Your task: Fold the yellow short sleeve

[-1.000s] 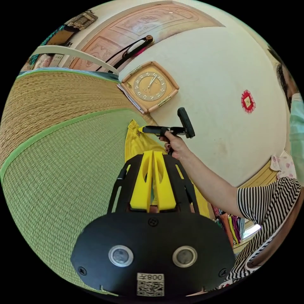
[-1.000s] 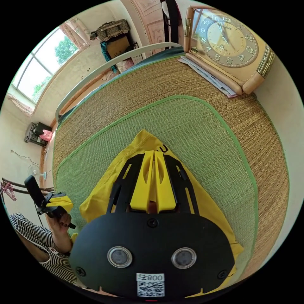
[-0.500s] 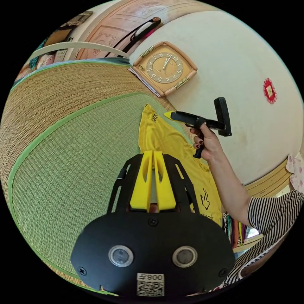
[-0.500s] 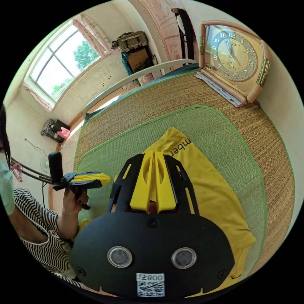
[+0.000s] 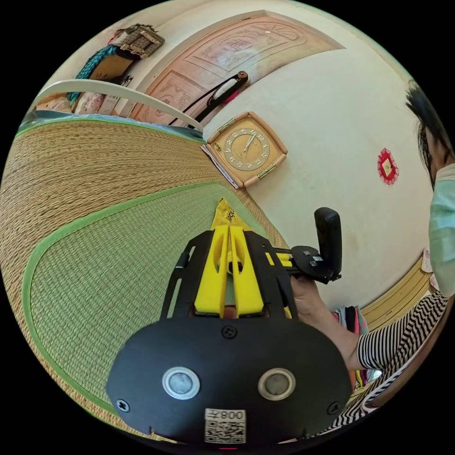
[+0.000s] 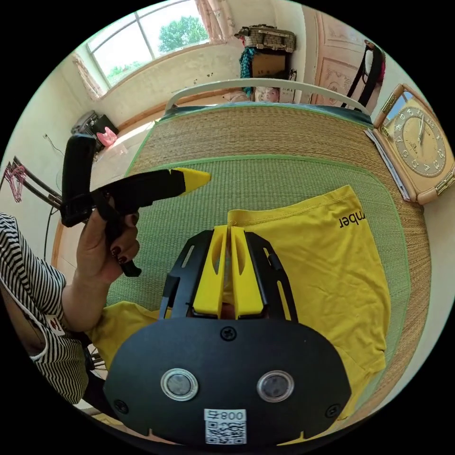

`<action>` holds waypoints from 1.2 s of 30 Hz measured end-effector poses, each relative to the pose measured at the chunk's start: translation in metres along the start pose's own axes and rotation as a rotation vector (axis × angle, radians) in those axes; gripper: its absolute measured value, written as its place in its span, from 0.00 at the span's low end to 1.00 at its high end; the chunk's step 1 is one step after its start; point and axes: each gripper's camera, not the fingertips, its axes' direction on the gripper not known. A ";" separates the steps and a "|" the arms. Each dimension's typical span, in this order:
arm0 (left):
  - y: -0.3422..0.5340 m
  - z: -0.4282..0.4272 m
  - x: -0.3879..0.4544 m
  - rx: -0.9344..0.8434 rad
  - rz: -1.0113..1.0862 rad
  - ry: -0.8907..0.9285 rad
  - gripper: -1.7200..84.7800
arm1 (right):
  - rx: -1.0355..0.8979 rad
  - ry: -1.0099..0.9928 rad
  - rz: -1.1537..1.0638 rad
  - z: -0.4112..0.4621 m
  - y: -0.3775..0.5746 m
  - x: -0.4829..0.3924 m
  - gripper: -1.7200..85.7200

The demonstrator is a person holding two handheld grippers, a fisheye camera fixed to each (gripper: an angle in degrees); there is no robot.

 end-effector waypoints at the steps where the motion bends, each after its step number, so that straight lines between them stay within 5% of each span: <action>1: 0.000 0.000 0.004 0.024 0.005 -0.001 0.02 | 0.051 -0.071 0.019 -0.006 0.003 0.002 0.05; 13: -0.001 0.042 0.055 0.003 0.054 0.031 0.02 | 0.252 -0.235 0.320 -0.046 0.098 0.030 0.07; 19: 0.002 0.130 0.088 -0.457 0.124 -0.084 0.02 | 0.138 -0.159 0.486 -0.037 0.176 0.034 0.03; 22: 0.001 0.130 0.115 -0.365 0.186 -0.181 0.02 | 0.208 -0.214 0.515 -0.052 0.207 0.031 0.03; 29: 0.006 0.136 0.159 -0.173 0.234 0.061 0.02 | 0.222 0.050 0.726 -0.129 0.326 0.047 0.03; 33: 0.012 0.180 0.198 -0.279 0.277 0.252 0.03 | 0.142 0.323 0.825 -0.177 0.404 0.070 0.05; 36: 0.017 0.226 0.240 -0.398 0.356 0.234 0.03 | 0.119 0.389 0.874 -0.203 0.455 0.104 0.09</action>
